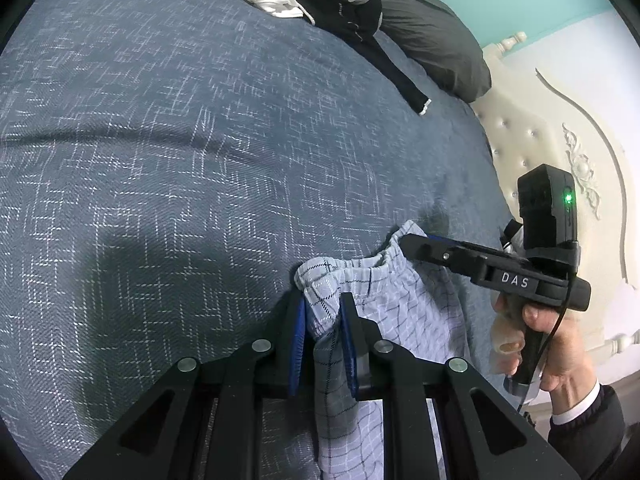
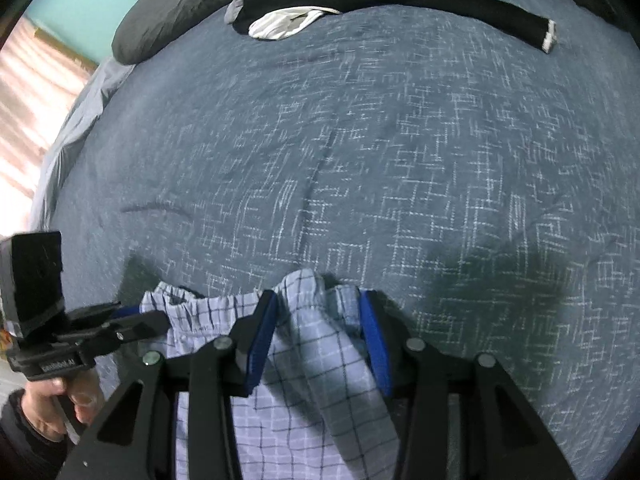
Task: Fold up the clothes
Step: 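Lift the plaid shorts off the bed with both tools holding the waistband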
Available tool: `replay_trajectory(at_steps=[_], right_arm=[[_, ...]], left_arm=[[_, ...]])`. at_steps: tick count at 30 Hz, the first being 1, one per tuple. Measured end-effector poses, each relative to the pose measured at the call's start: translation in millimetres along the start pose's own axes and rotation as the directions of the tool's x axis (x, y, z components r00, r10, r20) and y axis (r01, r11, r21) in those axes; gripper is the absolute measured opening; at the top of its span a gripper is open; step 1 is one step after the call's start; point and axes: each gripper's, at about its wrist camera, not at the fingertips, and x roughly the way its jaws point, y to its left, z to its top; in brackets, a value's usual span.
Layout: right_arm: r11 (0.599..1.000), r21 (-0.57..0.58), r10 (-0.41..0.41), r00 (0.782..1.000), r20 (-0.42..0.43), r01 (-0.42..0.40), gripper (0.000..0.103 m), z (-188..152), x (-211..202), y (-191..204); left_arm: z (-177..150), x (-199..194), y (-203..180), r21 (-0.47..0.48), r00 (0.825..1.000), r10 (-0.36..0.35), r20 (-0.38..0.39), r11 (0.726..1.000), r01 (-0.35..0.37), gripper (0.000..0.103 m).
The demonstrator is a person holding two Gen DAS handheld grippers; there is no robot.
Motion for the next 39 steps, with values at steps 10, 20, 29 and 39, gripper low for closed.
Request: replay_trajectory(at_steps=[10, 20, 29, 39], right_arm=[[0.999, -0.036, 0.029, 0.999, 0.036, -0.027, 0.017, -10.2, 1.5, 5.2], [0.996, -0.065, 0.067, 0.987, 0.149, -0.057, 0.016, -19.3, -31.8, 6.8], [0.994, -0.093, 0.073, 0.973, 0.218, -0.054, 0.016, -26.0, -77.7, 25.2], [0.992, -0.117, 0.075, 0.954, 0.29, -0.042, 0.016, -35.8, -142.3, 40.4]], left_arm=[[1.9, 1.2, -6.3, 0.015, 1.0, 0.009, 0.008, 1.0, -0.009, 0.017], [2.7, -18.1, -20.0, 0.031, 1.0, 0.009, 0.028, 0.999, -0.01, 0.016], [4.8, -47.5, -58.3, 0.075, 0.998, 0.011, 0.059, 0.997, -0.016, 0.015], [5.2, -85.0, -103.0, 0.131, 0.996, 0.0, 0.093, 0.991, -0.012, 0.015]])
